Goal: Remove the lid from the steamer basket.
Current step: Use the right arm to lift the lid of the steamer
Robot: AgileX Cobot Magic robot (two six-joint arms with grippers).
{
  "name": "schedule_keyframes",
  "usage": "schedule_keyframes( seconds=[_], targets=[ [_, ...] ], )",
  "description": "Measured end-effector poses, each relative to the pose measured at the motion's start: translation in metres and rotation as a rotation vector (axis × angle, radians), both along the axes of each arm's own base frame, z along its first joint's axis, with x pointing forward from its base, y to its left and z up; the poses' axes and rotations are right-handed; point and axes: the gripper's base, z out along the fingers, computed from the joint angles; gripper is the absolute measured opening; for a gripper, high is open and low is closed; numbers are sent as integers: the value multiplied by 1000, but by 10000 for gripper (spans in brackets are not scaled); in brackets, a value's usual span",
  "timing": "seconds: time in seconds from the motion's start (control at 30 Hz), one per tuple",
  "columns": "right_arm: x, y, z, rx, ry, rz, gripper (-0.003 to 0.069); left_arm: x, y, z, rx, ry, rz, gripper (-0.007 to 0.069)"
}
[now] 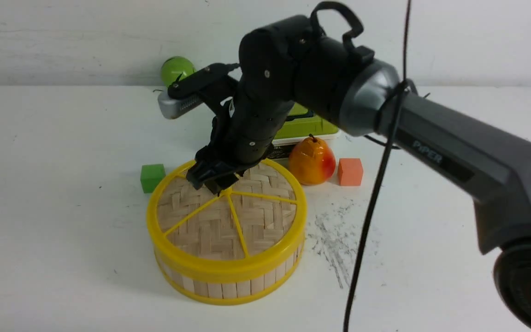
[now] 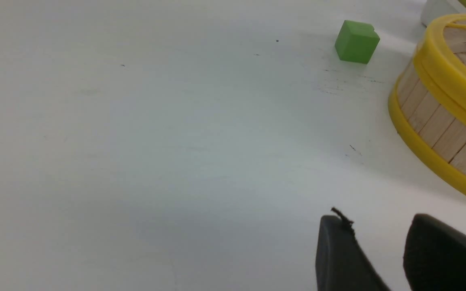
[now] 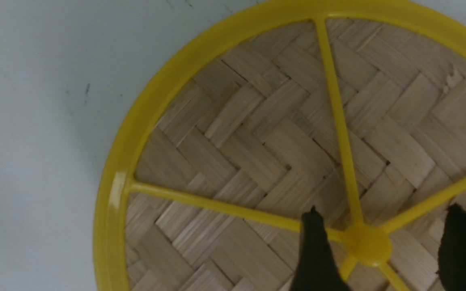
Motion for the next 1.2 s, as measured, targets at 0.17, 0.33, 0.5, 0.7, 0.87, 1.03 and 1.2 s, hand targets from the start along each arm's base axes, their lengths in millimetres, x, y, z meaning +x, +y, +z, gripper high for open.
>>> schedule_keyframes(
  seconds=[0.17,0.33,0.5,0.7,0.87,1.03,1.2],
  targets=[
    [4,2,-11,-20,0,-3,269,0,0,0,0,0,0,239],
    [4,0,-12,-39,4,-2,101,0,0,0,0,0,0,239],
    [2,-6,-12,-113,26,-1,105,0,0,0,0,0,0,239],
    [6,-18,-11,-140,54,-24,105,0,0,0,0,0,0,239],
    [14,-28,-10,-136,57,-48,105,0,0,0,0,0,0,239],
    [17,-32,-10,-134,61,-58,105,0,0,0,0,0,0,239],
    [17,-32,-10,-134,61,-59,105,0,0,0,0,0,0,239]
  ],
)
